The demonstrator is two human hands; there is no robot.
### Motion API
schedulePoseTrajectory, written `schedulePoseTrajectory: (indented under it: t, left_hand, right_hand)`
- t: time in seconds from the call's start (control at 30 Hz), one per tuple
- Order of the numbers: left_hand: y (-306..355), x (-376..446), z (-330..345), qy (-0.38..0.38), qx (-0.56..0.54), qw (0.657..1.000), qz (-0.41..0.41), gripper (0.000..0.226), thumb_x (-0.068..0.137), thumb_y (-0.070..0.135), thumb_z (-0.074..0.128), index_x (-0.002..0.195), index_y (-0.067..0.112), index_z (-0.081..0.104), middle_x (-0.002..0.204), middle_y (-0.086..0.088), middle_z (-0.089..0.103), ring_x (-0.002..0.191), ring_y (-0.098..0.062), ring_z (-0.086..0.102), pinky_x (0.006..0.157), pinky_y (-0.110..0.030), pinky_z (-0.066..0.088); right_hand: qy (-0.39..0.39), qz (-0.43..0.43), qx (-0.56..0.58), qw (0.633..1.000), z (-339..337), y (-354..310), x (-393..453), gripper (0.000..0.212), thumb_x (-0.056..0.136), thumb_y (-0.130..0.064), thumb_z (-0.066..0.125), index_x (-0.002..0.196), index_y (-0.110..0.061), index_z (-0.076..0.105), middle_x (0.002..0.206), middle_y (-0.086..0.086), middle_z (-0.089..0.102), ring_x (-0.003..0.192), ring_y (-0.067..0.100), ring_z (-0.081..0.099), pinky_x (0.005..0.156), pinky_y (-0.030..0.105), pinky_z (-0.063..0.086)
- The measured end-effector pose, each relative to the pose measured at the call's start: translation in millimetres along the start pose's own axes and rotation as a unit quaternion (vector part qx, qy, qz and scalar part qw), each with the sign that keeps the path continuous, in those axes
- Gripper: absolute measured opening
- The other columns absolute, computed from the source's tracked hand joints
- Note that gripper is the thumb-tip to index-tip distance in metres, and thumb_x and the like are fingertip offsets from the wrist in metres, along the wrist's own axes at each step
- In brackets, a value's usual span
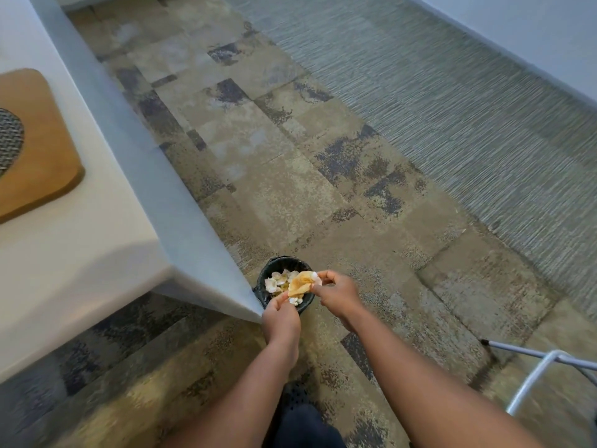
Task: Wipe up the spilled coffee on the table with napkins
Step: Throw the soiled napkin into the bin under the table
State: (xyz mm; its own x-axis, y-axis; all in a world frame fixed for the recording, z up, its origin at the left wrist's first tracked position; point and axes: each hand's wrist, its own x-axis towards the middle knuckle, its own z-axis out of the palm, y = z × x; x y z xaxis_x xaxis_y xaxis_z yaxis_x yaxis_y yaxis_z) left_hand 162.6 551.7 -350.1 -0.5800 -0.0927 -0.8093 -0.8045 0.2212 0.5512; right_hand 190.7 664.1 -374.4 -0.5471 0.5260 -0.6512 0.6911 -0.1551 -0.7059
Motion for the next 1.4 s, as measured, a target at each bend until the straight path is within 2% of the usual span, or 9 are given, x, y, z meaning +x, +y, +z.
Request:
schedulePoseTrajectory:
  t: [0.17, 0.23, 0.3, 0.43, 0.57, 0.7, 0.83, 1.1, 1.4]
  left_hand:
    - [13.7, 8.5, -0.4, 0.010, 0.076, 0.996, 0.045, 0.063, 0.094, 0.005, 0.039, 0.152, 0.030, 0.039, 0.150, 0.002, 0.046, 0.103, -0.021, 0.061, 0.078, -0.037, 0.055]
    - [16.5, 13.9, -0.1, -0.004, 0.125, 0.991, 0.042, 0.070, 0.095, 0.004, 0.037, 0.158, 0.030, 0.023, 0.162, 0.000, 0.028, 0.128, -0.029, 0.050, 0.101, -0.047, 0.048]
    - [16.7, 17.0, -0.7, -0.012, 0.142, 0.989, 0.037, 0.069, 0.096, 0.004, 0.036, 0.159, 0.029, 0.020, 0.164, -0.001, 0.023, 0.137, -0.030, 0.040, 0.109, -0.045, 0.042]
    - [14.3, 14.5, -2.6, -0.020, 0.148, 0.988, 0.045, 0.066, 0.096, 0.005, 0.037, 0.158, 0.029, 0.027, 0.162, 0.001, 0.030, 0.135, -0.026, 0.042, 0.089, -0.031, 0.042]
    - [18.1, 9.1, 0.1, -0.024, 0.148, 0.987, 0.062, 0.067, 0.095, 0.005, 0.037, 0.157, 0.030, 0.029, 0.159, 0.002, 0.035, 0.114, -0.024, 0.058, 0.068, -0.029, 0.048]
    - [27.4, -2.6, 1.4, -0.032, 0.218, 0.970, 0.107, 0.067, 0.094, 0.007, 0.037, 0.157, 0.029, 0.029, 0.160, 0.001, 0.034, 0.134, -0.026, 0.045, 0.103, -0.044, 0.046]
    - [35.1, -15.3, -0.2, -0.035, 0.285, 0.943, 0.167, 0.060, 0.099, 0.012, 0.038, 0.157, 0.023, 0.030, 0.162, -0.001, 0.030, 0.147, -0.024, 0.030, 0.117, -0.044, 0.031]
    - [58.9, -55.7, -3.6, -0.062, 0.355, 0.898, 0.252, 0.055, 0.103, 0.018, 0.034, 0.158, 0.020, 0.025, 0.167, 0.000, 0.016, 0.152, -0.021, 0.014, 0.119, -0.041, 0.020]
    - [81.0, -100.1, -13.3, -0.052, 0.440, 0.816, 0.372, 0.055, 0.106, 0.027, 0.031, 0.159, 0.018, 0.021, 0.167, -0.002, 0.011, 0.153, -0.019, 0.010, 0.123, -0.041, 0.016]
  right_hand:
    - [-0.002, -0.009, -0.019, 1.000, 5.6, -7.6, 15.7, 0.039, 0.089, -0.006, 0.059, 0.125, -0.021, 0.060, 0.111, -0.009, 0.065, 0.098, 0.010, 0.059, 0.073, 0.019, 0.046]
    - [-0.005, 0.006, -0.036, 0.999, 4.9, -7.0, 17.8, 0.049, 0.088, -0.003, 0.055, 0.134, -0.019, 0.054, 0.125, -0.005, 0.060, 0.109, 0.012, 0.055, 0.083, 0.024, 0.044]
    - [-0.012, 0.017, -0.054, 0.998, 3.9, -3.9, 17.7, 0.052, 0.087, -0.001, 0.053, 0.136, -0.019, 0.053, 0.132, -0.002, 0.058, 0.117, 0.014, 0.053, 0.090, 0.026, 0.043]
    - [-0.011, 0.025, -0.056, 0.998, 3.3, -1.5, 15.0, 0.050, 0.087, -0.002, 0.053, 0.134, -0.018, 0.054, 0.131, -0.001, 0.059, 0.114, 0.014, 0.055, 0.093, 0.029, 0.048]
    - [-0.011, 0.011, -0.047, 0.999, 2.6, -10.6, 10.9, 0.048, 0.088, -0.004, 0.054, 0.134, -0.019, 0.054, 0.128, -0.005, 0.060, 0.102, 0.007, 0.055, 0.074, 0.018, 0.043]
    - [-0.008, -0.007, -0.051, 0.999, 0.1, -22.0, 1.0, 0.047, 0.089, -0.010, 0.055, 0.135, -0.021, 0.053, 0.131, -0.005, 0.058, 0.105, 0.009, 0.054, 0.082, 0.023, 0.044]
    - [0.011, -0.034, -0.081, 0.996, -8.7, -34.2, -13.2, 0.048, 0.088, -0.018, 0.057, 0.136, -0.024, 0.052, 0.135, -0.005, 0.057, 0.110, 0.012, 0.055, 0.088, 0.026, 0.045]
    - [0.039, -0.093, -0.143, 0.985, -37.2, -66.7, -47.3, 0.052, 0.090, -0.027, 0.056, 0.141, -0.025, 0.047, 0.144, 0.000, 0.050, 0.117, 0.022, 0.056, 0.100, 0.039, 0.048]
    - [0.098, -0.224, -0.288, 0.926, -69.4, -99.2, -85.3, 0.051, 0.099, -0.036, 0.044, 0.147, -0.019, 0.038, 0.159, -0.001, 0.026, 0.148, 0.021, 0.016, 0.118, 0.043, 0.024]
